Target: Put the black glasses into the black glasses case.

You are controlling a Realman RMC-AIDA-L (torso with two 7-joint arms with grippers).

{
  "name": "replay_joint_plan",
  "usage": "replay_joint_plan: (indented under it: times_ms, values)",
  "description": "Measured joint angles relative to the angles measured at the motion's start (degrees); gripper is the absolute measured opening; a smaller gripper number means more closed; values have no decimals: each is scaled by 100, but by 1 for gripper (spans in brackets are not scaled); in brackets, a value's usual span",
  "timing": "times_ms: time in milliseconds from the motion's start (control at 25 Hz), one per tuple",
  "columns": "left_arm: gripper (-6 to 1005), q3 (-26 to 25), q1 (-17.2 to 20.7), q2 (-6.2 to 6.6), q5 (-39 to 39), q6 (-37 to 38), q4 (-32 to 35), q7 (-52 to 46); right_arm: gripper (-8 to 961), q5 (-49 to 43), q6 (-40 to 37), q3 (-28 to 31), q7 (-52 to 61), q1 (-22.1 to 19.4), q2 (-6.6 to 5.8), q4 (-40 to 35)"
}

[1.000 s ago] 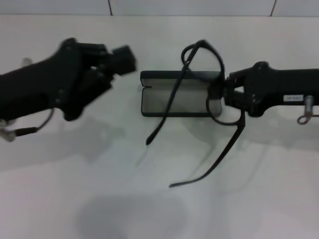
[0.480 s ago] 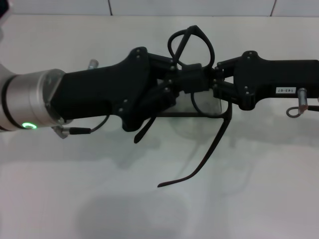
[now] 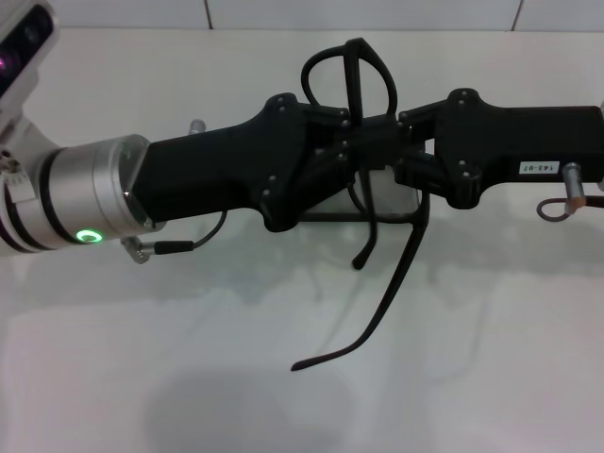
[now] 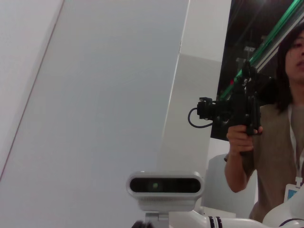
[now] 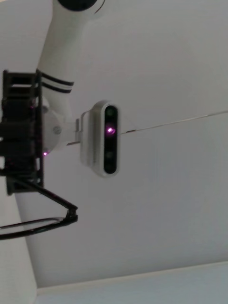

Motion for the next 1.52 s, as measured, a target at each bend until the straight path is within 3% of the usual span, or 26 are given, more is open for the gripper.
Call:
replay_joint_plan:
  times_ms: [880,1280,1520]
  values:
    - [40,3,-92,-35,-2,-191,-464,270,120,339,-368,-2,-169,-59,-1,372]
    - [40,74,74,-26,43,200,-466,555,122,575,-426,61,-252,-198,-22,551]
    - [40,21,277,31,-2,456,-393,637,124,813,-1082,729,-294,-390,-46,595]
